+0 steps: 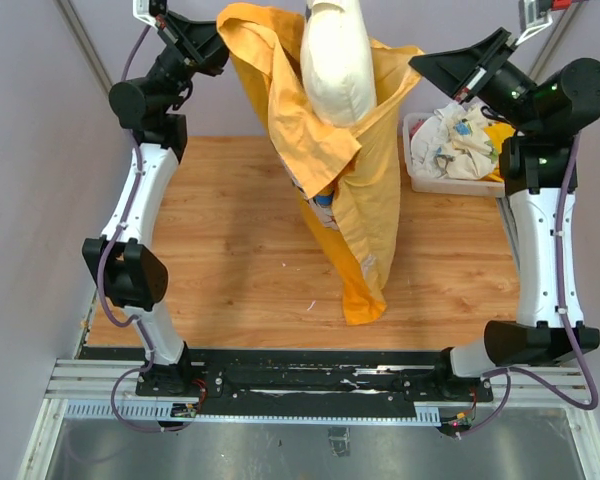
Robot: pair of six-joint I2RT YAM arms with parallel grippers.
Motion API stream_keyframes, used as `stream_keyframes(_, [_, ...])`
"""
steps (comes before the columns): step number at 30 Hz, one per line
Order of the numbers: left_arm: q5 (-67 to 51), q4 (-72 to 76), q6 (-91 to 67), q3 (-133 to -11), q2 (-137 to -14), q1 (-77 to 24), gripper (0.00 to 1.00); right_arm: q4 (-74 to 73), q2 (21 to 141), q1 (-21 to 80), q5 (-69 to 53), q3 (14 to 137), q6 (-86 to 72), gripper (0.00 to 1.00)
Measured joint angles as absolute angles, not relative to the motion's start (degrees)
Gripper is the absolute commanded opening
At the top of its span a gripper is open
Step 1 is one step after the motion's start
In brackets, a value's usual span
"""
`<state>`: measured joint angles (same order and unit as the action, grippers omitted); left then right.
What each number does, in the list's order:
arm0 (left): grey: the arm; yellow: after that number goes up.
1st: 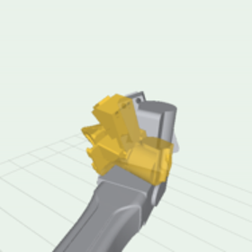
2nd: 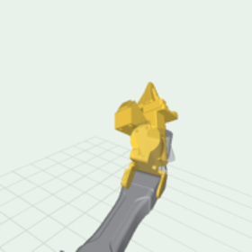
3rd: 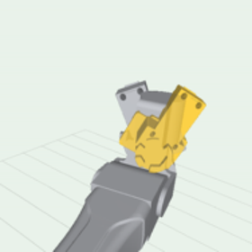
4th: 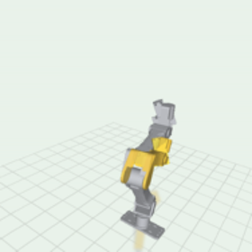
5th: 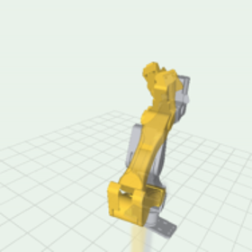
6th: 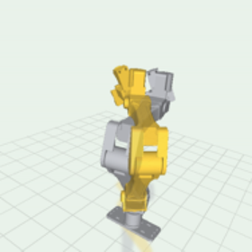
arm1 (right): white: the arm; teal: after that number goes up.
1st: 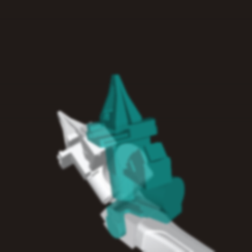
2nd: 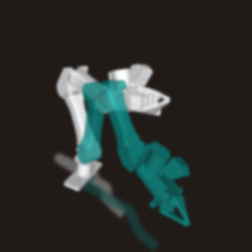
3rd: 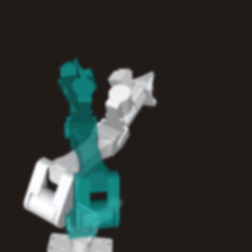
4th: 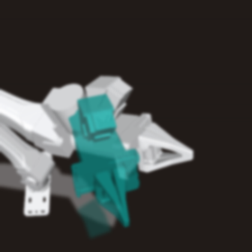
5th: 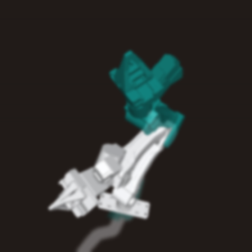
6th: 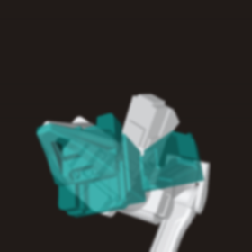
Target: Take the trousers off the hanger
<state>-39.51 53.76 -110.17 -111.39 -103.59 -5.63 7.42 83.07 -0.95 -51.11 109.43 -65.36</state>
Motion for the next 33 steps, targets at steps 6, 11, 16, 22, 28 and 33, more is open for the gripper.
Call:
stream_keyframes(6, [-39.09,51.16,-107.70,-115.50,-105.41,-12.27,0.00,5.54,85.71,10.81,-50.78,111.42,-62.28,0.01])
stream_keyframes(11, [-38.89,49.98,-107.31,-122.08,-109.65,-16.84,0.00,2.39,88.73,17.37,-50.74,111.48,-59.64,0.01])
stream_keyframes(16, [-37.89,52.23,-110.56,-120.88,-110.17,-14.83,0.00,-1.61,88.18,15.00,-51.20,111.61,-57.54,0.01])
stream_keyframes(22, [-37.08,59.68,-116.53,-115.09,-107.55,-8.01,0.00,-1.06,85.69,5.39,-52.05,111.59,-59.64,0.01])
stream_keyframes(28, [-36.25,63.70,-118.45,-112.36,-106.24,-6.07,0.00,6.46,82.28,4.03,-52.03,108.92,-63.70,0.01])
stream_keyframes(33, [-35.99,59.79,-117.27,-119.37,-109.34,-12.23,0.00,8.69,84.09,10.63,-51.22,108.09,-64.29,0.01])
